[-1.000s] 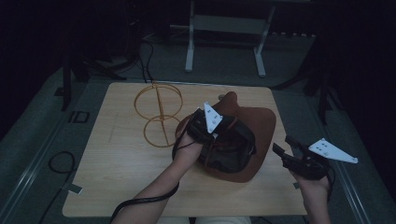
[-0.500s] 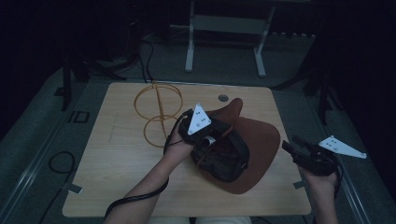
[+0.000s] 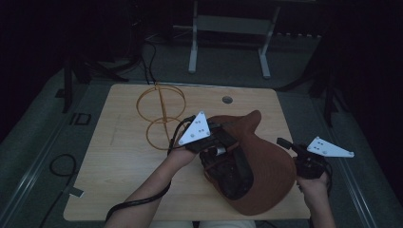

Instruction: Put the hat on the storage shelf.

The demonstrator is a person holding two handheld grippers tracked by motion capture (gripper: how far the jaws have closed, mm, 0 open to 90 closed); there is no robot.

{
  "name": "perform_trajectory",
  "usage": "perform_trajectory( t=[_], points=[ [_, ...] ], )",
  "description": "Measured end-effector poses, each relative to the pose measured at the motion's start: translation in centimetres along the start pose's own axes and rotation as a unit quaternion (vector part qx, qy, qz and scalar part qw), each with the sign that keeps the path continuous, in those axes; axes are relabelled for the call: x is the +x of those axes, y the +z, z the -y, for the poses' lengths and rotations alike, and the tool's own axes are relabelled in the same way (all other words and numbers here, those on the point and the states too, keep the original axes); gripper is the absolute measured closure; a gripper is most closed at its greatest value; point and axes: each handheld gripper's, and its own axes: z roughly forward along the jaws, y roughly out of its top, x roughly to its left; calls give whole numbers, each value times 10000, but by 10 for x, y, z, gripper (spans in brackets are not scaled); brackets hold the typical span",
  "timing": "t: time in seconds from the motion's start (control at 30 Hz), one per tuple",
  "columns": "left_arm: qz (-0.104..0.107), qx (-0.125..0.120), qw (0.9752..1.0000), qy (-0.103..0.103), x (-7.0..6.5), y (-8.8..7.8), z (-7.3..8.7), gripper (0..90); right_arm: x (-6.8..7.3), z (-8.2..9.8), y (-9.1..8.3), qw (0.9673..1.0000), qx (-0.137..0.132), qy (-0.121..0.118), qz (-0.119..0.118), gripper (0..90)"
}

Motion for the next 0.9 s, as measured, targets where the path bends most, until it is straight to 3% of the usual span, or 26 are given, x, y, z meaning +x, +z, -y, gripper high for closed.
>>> perform_trajectory(
  t=[0.03,0.07,0.1,0.17,0.33,0.63,0.77,0.83,0.9],
  points=[
    [76,-64,9999,35,-2,1,0,863,3,-1,2,9999,-49,-39,-162,454],
    [76,-64,9999,35,-2,1,0,863,3,-1,2,9999,-49,-39,-162,454],
    [321,-202,9993,2,-4,4,-1,863,10,-5,7,9993,-105,-139,-322,449],
    [472,-282,9985,-5,-7,6,-1,862,16,-7,12,9983,-193,-237,-495,438],
    [580,-339,9977,-49,-12,11,-3,862,27,-13,18,9954,-333,-410,-805,401],
    [737,-325,9966,-152,-20,23,-4,861,37,-18,31,9927,-382,-498,-1028,384],
    [707,-354,9965,-260,-18,25,-4,860,39,-18,33,9907,-461,-482,-1190,510],
    [707,-333,9966,-278,-18,25,-3,860,40,-18,33,9907,-458,-487,-1181,633],
    [707,-333,9966,-278,-18,25,-3,860,41,-18,34,9907,-453,-500,-1178,633]
  ],
)
